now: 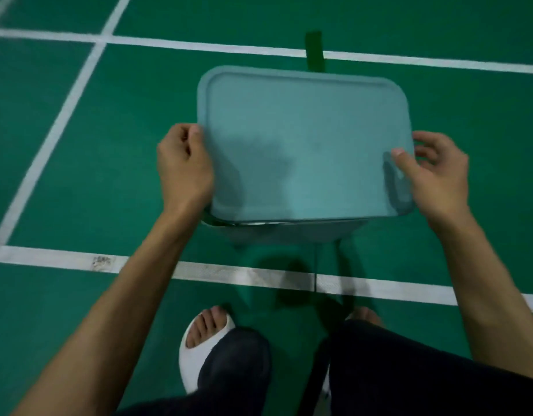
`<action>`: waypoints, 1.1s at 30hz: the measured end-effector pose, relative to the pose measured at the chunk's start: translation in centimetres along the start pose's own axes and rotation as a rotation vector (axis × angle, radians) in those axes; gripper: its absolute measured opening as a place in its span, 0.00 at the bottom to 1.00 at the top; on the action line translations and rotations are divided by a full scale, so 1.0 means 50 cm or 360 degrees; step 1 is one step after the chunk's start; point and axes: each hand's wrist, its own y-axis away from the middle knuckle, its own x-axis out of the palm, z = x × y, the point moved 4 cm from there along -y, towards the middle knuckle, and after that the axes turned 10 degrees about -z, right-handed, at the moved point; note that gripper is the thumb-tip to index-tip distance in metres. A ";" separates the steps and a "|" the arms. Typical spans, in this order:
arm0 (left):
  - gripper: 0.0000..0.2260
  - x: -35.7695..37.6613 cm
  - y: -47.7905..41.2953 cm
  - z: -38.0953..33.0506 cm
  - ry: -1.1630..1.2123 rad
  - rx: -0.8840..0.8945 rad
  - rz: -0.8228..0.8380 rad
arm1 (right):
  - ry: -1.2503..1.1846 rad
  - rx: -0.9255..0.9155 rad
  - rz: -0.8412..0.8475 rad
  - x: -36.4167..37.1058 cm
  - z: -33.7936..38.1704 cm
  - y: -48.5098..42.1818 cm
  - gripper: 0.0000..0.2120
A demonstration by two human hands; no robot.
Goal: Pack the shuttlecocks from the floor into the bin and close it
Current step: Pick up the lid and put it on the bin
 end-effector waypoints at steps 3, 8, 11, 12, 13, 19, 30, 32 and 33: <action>0.13 -0.031 -0.045 0.057 -0.0026 -0.0124 0.0049 | 0.0133 -0.0189 -0.0103 0.047 0.027 0.024 0.17; 0.16 -0.011 -0.030 0.134 -0.0206 -0.0148 0.0082 | 0.0541 -0.0342 -0.0207 0.073 0.025 0.025 0.17; 0.19 0.002 -0.012 0.162 -0.0262 -0.0194 0.0096 | 0.0822 -0.0472 -0.0250 0.072 0.015 0.013 0.21; 0.19 0.004 -0.009 0.167 -0.0250 -0.0208 0.0101 | 0.0879 -0.0455 -0.0250 0.072 0.012 0.012 0.20; 0.19 0.007 -0.008 0.169 -0.0228 -0.0231 0.0105 | 0.0901 -0.0413 -0.0238 0.073 0.006 0.008 0.20; 0.19 0.015 -0.025 0.169 -0.0330 -0.0138 0.0179 | 0.0529 -0.0198 -0.0090 0.080 -0.028 -0.004 0.17; 0.34 0.053 0.020 0.115 -0.1241 0.0537 0.0556 | 0.1246 -0.0713 0.0574 0.126 -0.021 0.033 0.33; 0.36 0.055 0.019 0.108 -0.1216 0.0540 0.0547 | 0.1264 -0.0703 0.0555 0.129 -0.019 0.034 0.33; 0.37 0.056 0.016 0.104 -0.1197 0.0525 0.0550 | 0.1262 -0.0697 0.0544 0.130 -0.020 0.032 0.34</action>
